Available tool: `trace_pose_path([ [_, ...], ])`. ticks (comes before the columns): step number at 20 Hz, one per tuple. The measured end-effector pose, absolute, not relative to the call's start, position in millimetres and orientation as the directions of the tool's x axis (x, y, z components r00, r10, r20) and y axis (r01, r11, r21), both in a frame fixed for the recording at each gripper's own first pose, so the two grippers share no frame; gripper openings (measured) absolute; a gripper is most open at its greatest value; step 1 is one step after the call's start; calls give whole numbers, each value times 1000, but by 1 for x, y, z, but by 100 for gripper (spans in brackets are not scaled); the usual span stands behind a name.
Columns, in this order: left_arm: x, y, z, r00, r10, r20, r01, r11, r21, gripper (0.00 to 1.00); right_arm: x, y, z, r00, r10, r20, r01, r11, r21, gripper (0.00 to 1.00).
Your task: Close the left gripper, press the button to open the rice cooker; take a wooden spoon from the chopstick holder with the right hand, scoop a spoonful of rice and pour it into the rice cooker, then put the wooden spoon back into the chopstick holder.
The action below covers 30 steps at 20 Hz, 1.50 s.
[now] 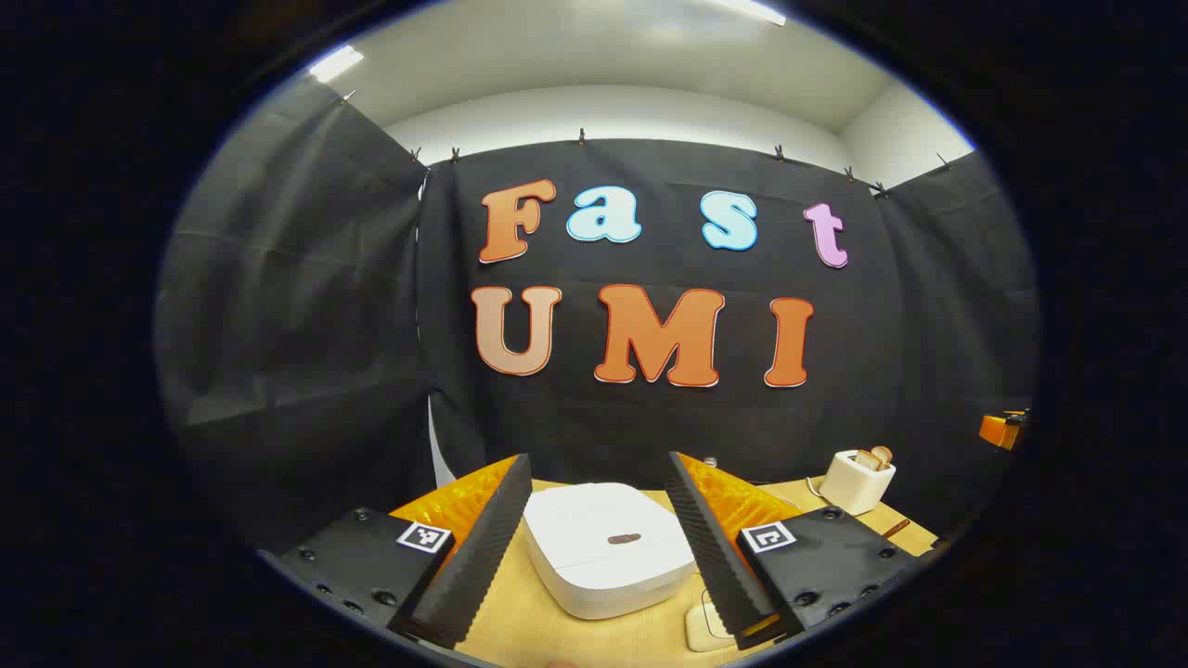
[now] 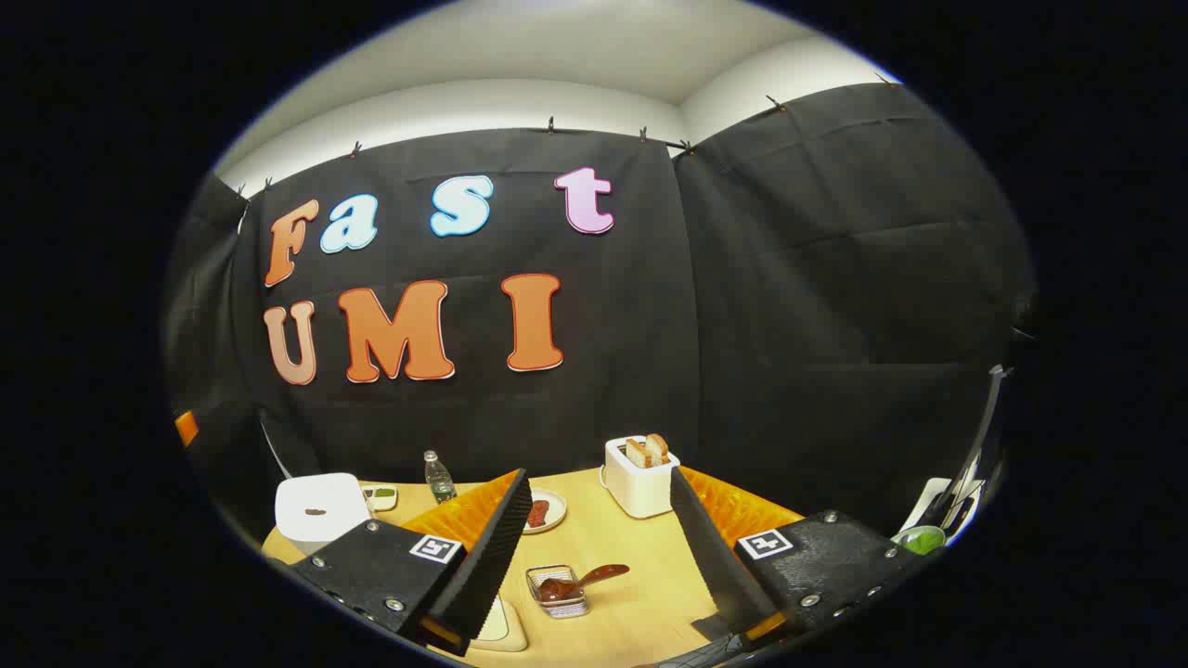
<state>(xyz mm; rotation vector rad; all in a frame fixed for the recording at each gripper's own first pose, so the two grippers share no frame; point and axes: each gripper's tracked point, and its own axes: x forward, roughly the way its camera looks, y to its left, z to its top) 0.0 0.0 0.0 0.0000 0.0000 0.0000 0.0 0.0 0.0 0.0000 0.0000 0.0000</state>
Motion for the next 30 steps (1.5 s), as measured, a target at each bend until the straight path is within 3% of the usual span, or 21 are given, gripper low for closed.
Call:
trace_pose_path([
  [9,-10,-19,-1,997,75,-6,-75,997,0,98,21,-31,-1,999,36,-2,-36,999,-23,93],
  [17,8,-39,19,999,33,35,-34,999,41,98,24,-38,2,1000,22,19,-21,999,-44,93],
  [27,8,-29,7,999,31,-15,-31,999,33,99,29,-26,7,999,44,27,-42,997,-57,93],
  [28,9,-28,7,999,31,-17,-30,999,35,96,29,-24,6,999,47,27,-46,997,-60,93],
  [30,10,-26,6,999,40,-20,-39,998,40,82,30,-20,6,998,54,25,-53,997,-60,93],
])
